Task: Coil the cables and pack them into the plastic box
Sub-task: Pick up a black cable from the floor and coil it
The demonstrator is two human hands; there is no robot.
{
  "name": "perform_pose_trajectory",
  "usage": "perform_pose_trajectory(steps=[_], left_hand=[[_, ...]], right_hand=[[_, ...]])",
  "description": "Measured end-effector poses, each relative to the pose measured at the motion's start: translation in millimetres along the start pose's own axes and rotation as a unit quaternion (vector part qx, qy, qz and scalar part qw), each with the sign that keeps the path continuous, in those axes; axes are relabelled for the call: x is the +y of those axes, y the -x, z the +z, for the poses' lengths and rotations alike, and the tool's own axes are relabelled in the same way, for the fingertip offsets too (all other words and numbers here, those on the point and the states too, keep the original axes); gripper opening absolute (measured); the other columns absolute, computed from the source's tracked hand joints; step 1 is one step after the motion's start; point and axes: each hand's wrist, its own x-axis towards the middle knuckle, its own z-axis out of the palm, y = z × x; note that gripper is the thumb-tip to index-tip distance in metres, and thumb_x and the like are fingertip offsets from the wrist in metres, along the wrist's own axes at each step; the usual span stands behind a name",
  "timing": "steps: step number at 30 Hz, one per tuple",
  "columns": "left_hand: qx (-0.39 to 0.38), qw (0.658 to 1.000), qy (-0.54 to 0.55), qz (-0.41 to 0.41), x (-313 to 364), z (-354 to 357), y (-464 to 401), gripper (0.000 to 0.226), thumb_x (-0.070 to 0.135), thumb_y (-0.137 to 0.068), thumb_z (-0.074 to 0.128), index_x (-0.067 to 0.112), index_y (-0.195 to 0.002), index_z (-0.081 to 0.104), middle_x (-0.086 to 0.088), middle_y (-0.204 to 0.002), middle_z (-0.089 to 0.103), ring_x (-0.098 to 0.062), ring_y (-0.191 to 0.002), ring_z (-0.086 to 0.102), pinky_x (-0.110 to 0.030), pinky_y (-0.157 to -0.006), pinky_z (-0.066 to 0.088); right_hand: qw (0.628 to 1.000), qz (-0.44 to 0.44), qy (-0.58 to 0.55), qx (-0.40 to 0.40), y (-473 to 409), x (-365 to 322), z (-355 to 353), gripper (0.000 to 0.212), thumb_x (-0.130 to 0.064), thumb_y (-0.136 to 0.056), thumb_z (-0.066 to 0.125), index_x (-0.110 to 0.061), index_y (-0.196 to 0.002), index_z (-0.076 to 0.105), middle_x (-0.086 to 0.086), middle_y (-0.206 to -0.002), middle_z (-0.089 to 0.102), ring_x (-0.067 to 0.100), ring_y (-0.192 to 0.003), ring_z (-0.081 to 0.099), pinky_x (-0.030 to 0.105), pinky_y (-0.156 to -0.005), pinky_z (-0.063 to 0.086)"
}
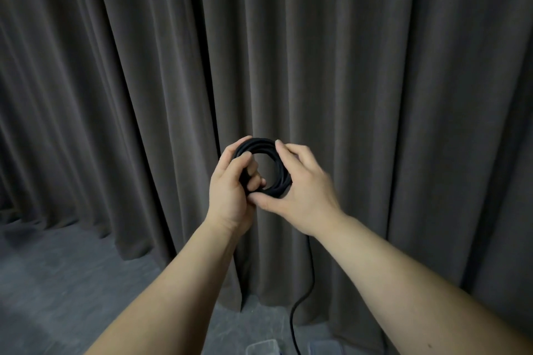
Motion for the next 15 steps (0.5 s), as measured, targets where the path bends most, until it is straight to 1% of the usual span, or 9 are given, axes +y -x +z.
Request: perform_pose_trajectory(steps=[2,4,6,8,10,11,14,15], left_hand=[[-0.009,1.0,-0.002,-0.001,1.1,0.5,0.7,0.033,0.006,-0.086,0.049,0.01,-0.116,0.062,0.002,-0.064,0.045,-0.01,-0.051,0.033,-0.022,-0.055,0.042],[-0.007,1.0,-0.021,0.002,1.8,1.4,1.1,0.035,-0.002,-0.09,0.046,0.008,-0.121,0.06,0.001,-0.067,0.051,-0.01,-0.052,0.037,-0.022,-0.056,0.045],[-0.004,0.999,-0.042,0.003,3.3,2.7,2.2,0.032,-0.002,-0.094,0.047,0.011,-0.121,0.059,0.0,-0.069,0.053,-0.008,-0.051,0.041,-0.021,-0.057,0.047],[0.0,0.999,-0.05,0.006,5.3,2.5,3.5,0.026,0.003,-0.096,0.05,0.013,-0.119,0.059,0.002,-0.071,0.056,-0.008,-0.049,0.042,-0.022,-0.056,0.047],[0.002,0.999,-0.05,0.008,6.2,2.0,4.6,0.022,0.007,-0.097,0.052,0.014,-0.117,0.059,0.001,-0.077,0.061,-0.009,-0.049,0.043,-0.024,-0.054,0.047],[0.004,0.998,-0.054,0.012,6.1,1.6,5.1,0.02,0.008,-0.097,0.053,0.015,-0.115,0.059,0.0,-0.077,0.061,-0.01,-0.048,0.043,-0.024,-0.053,0.047],[0.014,0.997,-0.074,0.026,5.7,1.4,5.6,0.017,0.007,-0.097,0.053,0.015,-0.111,0.06,0.003,-0.059,0.052,-0.009,-0.042,0.036,-0.024,-0.05,0.043],[0.017,0.996,-0.077,0.03,5.9,0.8,4.7,0.017,0.007,-0.097,0.053,0.015,-0.11,0.061,0.004,-0.054,0.048,-0.009,-0.041,0.034,-0.023,-0.049,0.041]], right_hand=[[0.999,0.026,-0.021,0.025,0.6,-3.4,1.5,0.102,-0.063,-0.063,0.073,-0.025,-0.148,0.033,-0.017,-0.14,0.037,0.01,-0.123,0.048,0.031,-0.1,0.045],[0.998,0.046,-0.032,0.033,1.2,-7.8,2.9,0.1,-0.062,-0.064,0.07,-0.025,-0.148,0.032,-0.018,-0.14,0.037,0.007,-0.124,0.047,0.026,-0.1,0.043],[0.997,0.056,-0.034,0.03,1.6,-10.9,3.9,0.098,-0.061,-0.066,0.068,-0.024,-0.149,0.03,-0.018,-0.14,0.036,0.006,-0.124,0.047,0.025,-0.098,0.043],[0.998,0.06,-0.028,0.003,1.3,-12.0,2.7,0.098,-0.062,-0.068,0.066,-0.026,-0.15,0.027,-0.019,-0.141,0.034,0.008,-0.123,0.047,0.026,-0.097,0.044],[0.997,0.061,-0.035,-0.03,-0.5,-10.3,-0.6,0.097,-0.06,-0.07,0.068,-0.027,-0.151,0.024,-0.019,-0.143,0.032,0.009,-0.127,0.044,0.024,-0.099,0.041],[0.997,0.059,-0.037,-0.044,-1.9,-9.9,-2.0,0.098,-0.059,-0.071,0.07,-0.028,-0.151,0.022,-0.017,-0.145,0.032,0.01,-0.13,0.042,0.022,-0.1,0.038],[0.994,0.062,-0.039,-0.085,-5.0,-9.6,-1.8,0.104,-0.052,-0.071,0.073,-0.031,-0.152,0.012,-0.011,-0.153,0.027,0.012,-0.137,0.034,0.025,-0.105,0.033],[0.988,0.072,-0.083,-0.106,-5.8,-9.1,-1.6,0.105,-0.048,-0.07,0.075,-0.032,-0.152,0.011,-0.009,-0.154,0.027,0.011,-0.139,0.032,0.025,-0.107,0.03]])
